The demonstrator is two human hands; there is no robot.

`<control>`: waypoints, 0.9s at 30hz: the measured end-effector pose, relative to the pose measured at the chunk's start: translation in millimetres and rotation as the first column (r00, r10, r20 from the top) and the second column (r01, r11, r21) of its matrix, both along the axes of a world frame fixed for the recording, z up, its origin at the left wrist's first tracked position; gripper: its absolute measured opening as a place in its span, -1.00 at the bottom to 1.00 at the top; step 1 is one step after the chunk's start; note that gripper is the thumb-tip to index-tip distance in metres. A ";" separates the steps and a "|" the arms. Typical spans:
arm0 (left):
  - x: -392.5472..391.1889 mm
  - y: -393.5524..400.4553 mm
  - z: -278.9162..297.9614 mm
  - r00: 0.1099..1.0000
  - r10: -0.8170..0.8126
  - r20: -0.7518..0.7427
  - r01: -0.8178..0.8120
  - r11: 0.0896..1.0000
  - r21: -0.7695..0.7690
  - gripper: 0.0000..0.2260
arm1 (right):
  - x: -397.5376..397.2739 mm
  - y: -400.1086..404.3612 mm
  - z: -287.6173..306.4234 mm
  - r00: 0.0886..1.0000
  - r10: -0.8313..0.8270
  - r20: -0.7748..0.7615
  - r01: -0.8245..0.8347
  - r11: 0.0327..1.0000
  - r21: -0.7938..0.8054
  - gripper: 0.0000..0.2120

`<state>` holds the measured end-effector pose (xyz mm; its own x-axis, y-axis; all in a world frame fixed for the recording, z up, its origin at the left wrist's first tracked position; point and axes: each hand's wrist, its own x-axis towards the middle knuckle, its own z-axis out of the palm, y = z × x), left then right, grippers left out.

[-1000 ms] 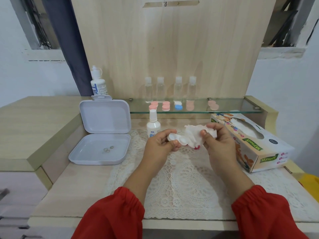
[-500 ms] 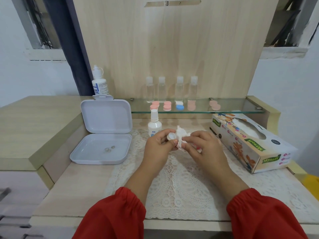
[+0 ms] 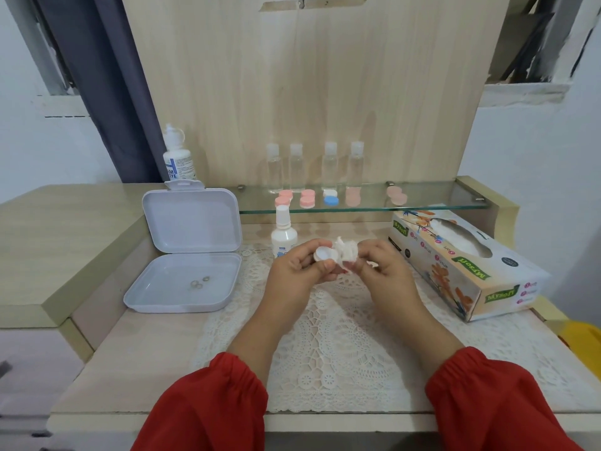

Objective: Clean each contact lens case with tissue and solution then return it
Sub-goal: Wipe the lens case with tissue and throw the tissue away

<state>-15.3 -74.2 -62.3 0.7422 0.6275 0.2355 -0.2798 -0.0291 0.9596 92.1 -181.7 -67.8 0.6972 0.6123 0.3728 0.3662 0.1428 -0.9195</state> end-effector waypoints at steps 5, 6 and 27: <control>1.0 2.0 -1.2 0.999 0.049 -0.015 -0.048 0.999 0.006 -0.74 | 5.8 -7.1 8.7 0.969 -0.155 -0.193 0.181 0.976 0.125 -0.90; 1.0 1.7 -1.7 0.999 0.043 -0.022 -0.043 0.999 0.010 -0.73 | 4.1 -6.7 7.6 0.982 -0.141 -0.122 0.154 0.982 0.108 -0.93; 2.6 1.1 -1.5 0.997 0.073 -0.024 -0.071 0.996 0.059 -0.75 | 4.6 -3.5 3.4 0.912 -0.080 -0.403 0.086 0.996 -0.003 -0.72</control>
<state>-12.8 -73.1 -63.8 0.7019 0.6654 0.2541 -0.2497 -0.1042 0.9627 96.7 -185.2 -64.4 0.8380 0.5426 0.0578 -0.0238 0.1422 -0.9896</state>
